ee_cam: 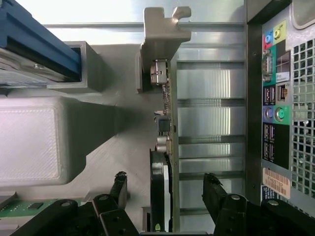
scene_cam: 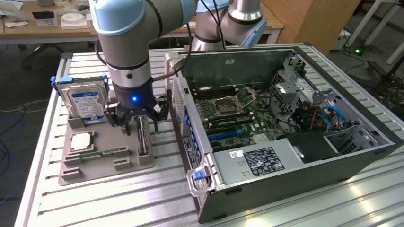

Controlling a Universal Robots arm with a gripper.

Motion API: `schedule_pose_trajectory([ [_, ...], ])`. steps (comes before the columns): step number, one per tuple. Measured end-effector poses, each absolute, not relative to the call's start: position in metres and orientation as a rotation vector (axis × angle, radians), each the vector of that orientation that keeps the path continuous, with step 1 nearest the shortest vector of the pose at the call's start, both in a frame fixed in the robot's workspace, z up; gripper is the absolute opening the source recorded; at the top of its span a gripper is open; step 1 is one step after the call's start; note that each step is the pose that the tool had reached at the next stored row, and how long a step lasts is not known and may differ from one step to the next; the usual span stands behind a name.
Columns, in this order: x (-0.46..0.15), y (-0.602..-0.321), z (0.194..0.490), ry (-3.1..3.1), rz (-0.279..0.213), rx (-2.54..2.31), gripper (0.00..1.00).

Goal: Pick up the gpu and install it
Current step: 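Pick up the gpu and move the gpu toward the slot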

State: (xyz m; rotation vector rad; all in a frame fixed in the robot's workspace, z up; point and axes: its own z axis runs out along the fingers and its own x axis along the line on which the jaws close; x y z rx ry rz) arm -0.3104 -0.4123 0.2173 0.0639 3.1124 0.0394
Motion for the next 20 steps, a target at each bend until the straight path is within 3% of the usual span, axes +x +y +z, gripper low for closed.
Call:
schedule_pose_trajectory([
  [9,-0.3108,-0.4123,0.2161,3.112,0.039,0.064,0.73],
  [15,-0.3117,-0.4123,0.2156,3.112,0.039,0.065,0.52],
  [20,-0.3133,-0.4124,0.214,3.113,0.039,0.069,0.52],
])
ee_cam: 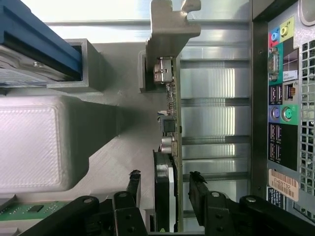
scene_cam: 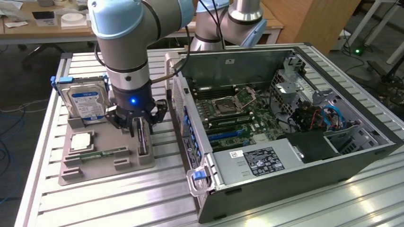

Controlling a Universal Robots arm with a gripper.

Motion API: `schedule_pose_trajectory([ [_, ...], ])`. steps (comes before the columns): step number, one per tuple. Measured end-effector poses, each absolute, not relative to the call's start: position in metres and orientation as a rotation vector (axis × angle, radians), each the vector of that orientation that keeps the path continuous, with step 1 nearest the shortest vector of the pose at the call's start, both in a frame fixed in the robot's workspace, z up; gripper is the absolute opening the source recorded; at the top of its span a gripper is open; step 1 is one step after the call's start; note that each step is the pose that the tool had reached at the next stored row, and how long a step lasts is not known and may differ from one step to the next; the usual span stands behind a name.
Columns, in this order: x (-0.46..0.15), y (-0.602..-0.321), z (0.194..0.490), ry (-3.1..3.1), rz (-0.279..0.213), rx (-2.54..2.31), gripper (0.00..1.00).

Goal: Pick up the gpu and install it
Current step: 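Pick up the gpu and move the gpu toward the slot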

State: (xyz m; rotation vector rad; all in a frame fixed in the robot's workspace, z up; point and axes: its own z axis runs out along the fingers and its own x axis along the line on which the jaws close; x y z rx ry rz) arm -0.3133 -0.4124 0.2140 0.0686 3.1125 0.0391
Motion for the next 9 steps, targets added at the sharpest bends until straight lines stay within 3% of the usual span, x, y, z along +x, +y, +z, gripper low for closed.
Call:
schedule_pose_trajectory([
  [9,-0.3133,-0.4115,0.2119,3.109,0.036,0.155,0.52],
])
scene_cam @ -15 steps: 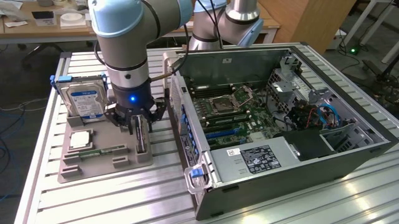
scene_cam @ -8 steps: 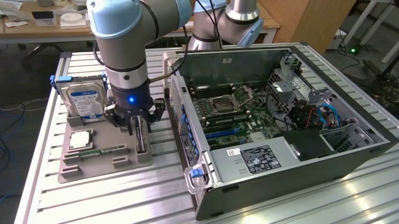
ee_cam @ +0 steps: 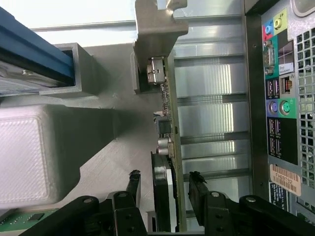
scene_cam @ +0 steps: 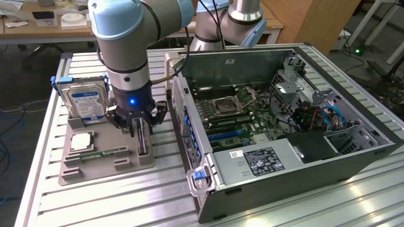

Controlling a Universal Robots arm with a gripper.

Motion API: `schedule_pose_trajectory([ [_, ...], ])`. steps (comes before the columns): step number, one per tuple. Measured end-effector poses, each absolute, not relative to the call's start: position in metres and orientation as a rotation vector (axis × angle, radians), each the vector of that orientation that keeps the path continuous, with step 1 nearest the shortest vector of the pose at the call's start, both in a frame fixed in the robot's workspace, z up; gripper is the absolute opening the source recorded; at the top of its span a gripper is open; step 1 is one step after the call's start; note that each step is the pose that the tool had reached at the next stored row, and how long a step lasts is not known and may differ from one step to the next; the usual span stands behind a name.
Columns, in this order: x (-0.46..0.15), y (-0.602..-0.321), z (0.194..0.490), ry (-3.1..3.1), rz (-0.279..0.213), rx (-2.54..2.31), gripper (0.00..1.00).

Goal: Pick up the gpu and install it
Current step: 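Pick up the gpu and move the gpu toward the slot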

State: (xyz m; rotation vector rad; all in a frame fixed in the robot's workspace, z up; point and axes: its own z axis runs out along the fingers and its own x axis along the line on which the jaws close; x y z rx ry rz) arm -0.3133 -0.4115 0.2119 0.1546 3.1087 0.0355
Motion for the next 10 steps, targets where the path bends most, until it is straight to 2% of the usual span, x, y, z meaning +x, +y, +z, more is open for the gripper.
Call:
schedule_pose_trajectory([
  [10,-0.3133,-0.4091,0.2113,3.109,0.033,0.156,0.52],
])
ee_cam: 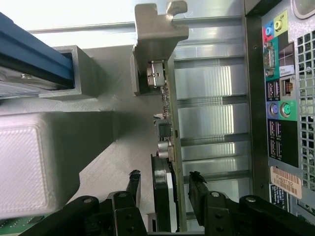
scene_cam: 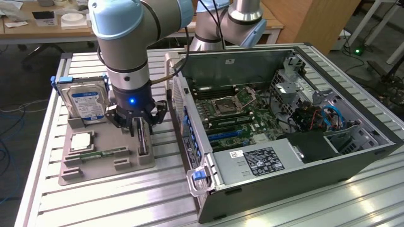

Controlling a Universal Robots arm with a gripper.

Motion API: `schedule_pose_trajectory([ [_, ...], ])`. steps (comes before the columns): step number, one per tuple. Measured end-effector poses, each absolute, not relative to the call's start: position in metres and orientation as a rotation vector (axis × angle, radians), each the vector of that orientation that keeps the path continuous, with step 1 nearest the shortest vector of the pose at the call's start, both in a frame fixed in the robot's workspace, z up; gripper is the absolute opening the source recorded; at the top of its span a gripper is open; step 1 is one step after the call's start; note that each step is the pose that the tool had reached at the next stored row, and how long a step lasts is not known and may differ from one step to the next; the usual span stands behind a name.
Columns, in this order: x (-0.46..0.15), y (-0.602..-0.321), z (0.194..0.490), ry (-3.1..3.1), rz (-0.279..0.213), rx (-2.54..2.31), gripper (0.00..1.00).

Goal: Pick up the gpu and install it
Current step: 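Pick up the gpu and move the gpu toward the slot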

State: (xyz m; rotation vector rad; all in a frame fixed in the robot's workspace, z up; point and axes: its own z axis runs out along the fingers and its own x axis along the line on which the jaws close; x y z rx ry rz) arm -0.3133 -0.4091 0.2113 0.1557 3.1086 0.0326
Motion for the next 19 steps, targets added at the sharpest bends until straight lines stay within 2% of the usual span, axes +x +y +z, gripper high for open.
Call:
schedule_pose_trajectory([
  [5,-0.3133,-0.409,0.2111,3.108,0.033,0.156,0.51],
  [6,-0.3133,-0.409,0.2111,3.108,0.033,0.156,0.44],
  [11,-0.3133,-0.409,0.2111,3.108,0.033,0.156,0.42],
  [12,-0.3133,-0.409,0.2111,3.108,0.033,0.156,0.36],
  [17,-0.3133,-0.409,0.2111,3.108,0.033,0.156,0.34],
  [18,-0.3133,-0.409,0.2111,3.108,0.033,0.156,0.29],
  [19,-0.3133,-0.409,0.2111,3.108,0.033,0.156,0.29],
])
